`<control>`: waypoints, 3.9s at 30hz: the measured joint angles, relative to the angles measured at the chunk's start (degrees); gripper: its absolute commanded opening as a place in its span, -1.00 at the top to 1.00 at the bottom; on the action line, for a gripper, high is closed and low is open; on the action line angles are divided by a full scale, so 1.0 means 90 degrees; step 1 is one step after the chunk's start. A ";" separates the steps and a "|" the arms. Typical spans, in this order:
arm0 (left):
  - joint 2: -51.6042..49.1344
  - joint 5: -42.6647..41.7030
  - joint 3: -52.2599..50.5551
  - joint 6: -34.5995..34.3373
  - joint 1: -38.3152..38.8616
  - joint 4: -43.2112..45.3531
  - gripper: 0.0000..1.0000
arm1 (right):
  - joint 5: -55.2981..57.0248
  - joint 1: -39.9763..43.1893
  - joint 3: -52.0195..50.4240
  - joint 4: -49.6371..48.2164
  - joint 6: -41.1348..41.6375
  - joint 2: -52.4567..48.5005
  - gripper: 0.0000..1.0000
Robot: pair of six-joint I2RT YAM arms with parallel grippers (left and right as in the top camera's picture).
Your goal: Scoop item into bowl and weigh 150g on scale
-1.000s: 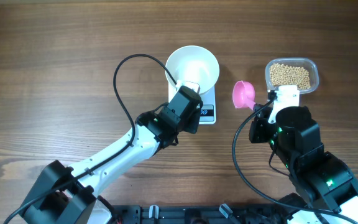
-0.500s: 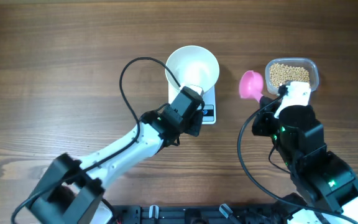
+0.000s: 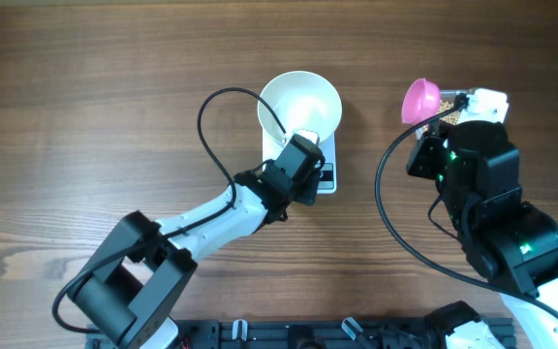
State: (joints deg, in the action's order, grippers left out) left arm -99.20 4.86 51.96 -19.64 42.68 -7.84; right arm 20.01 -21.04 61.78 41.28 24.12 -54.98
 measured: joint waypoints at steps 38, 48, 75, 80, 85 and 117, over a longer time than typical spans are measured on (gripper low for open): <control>-0.0474 0.0002 0.0068 0.0000 0.0000 0.0347 0.92 | 0.0000 0.0129 0.0000 -0.0087 -0.0175 0.0000 0.91; -0.0493 0.0019 0.0114 0.0000 0.0000 0.0277 0.92 | 0.0000 0.0129 0.0000 -0.0119 -0.0219 0.0000 0.92; 0.0627 0.0019 -0.0007 0.0010 0.0000 -0.0226 0.92 | 0.0000 0.0129 0.0000 -0.0141 -0.0265 0.0000 0.91; 0.0318 0.0024 -0.0007 0.0272 0.0000 -0.0209 0.92 | -0.0005 0.0129 0.0000 -0.0141 -0.0265 0.0000 0.91; 0.0318 0.0027 0.0022 0.0612 0.0000 -0.0369 0.92 | -0.0007 0.0129 0.0000 -0.0141 -0.0265 0.0000 0.91; -0.0539 0.0313 0.0687 0.1059 0.0165 -0.0848 0.92 | -0.0175 0.0129 0.0000 -0.0143 -0.0262 0.0000 0.91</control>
State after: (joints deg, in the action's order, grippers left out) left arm -104.05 7.68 58.15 -10.11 44.16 -15.46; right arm 18.44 -19.88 61.78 39.99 21.76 -54.98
